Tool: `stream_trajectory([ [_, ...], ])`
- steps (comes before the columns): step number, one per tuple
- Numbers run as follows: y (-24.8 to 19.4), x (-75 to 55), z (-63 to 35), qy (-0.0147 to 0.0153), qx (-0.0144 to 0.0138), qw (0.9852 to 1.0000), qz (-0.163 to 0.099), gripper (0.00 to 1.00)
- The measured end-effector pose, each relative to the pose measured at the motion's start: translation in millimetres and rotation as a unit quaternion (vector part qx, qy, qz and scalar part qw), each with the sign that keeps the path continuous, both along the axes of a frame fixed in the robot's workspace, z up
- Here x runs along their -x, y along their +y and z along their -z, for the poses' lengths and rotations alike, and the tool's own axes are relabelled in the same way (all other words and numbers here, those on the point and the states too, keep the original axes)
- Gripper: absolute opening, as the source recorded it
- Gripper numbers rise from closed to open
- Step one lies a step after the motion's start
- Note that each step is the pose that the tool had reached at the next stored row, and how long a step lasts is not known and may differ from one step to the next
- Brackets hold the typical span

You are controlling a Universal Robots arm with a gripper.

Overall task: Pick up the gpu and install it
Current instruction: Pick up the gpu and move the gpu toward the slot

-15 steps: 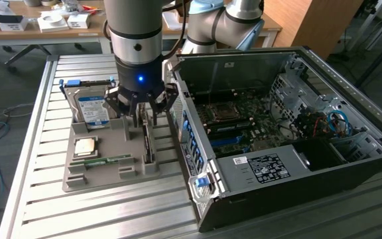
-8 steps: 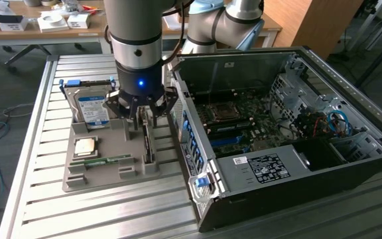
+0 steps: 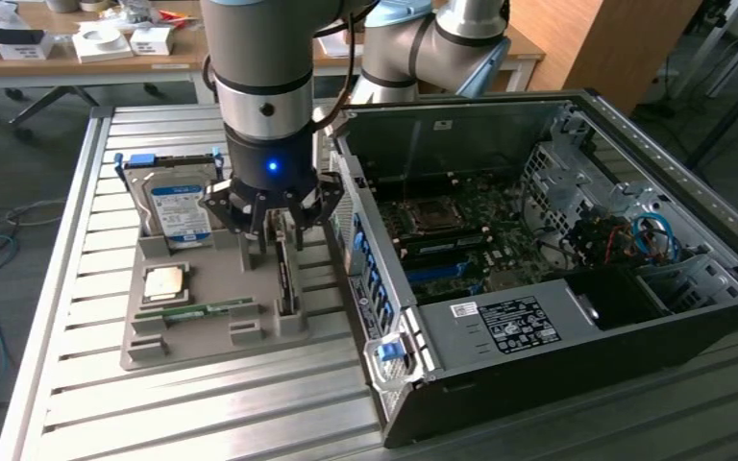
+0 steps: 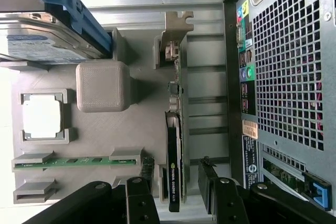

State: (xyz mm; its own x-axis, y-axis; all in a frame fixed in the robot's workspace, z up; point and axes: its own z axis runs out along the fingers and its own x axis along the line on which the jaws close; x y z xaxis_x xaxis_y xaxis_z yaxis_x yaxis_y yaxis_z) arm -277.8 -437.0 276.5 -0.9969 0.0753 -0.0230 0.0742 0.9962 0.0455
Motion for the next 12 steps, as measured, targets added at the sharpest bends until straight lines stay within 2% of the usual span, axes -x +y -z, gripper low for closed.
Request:
stream_trajectory([
  [5,0.0,-0.1,0.6,-0.0002,-0.0002,1.0,0.0,0.47],
  [12,0.0,0.0,6.6,-0.0001,-0.0001,1.0,0.0,0.47],
])
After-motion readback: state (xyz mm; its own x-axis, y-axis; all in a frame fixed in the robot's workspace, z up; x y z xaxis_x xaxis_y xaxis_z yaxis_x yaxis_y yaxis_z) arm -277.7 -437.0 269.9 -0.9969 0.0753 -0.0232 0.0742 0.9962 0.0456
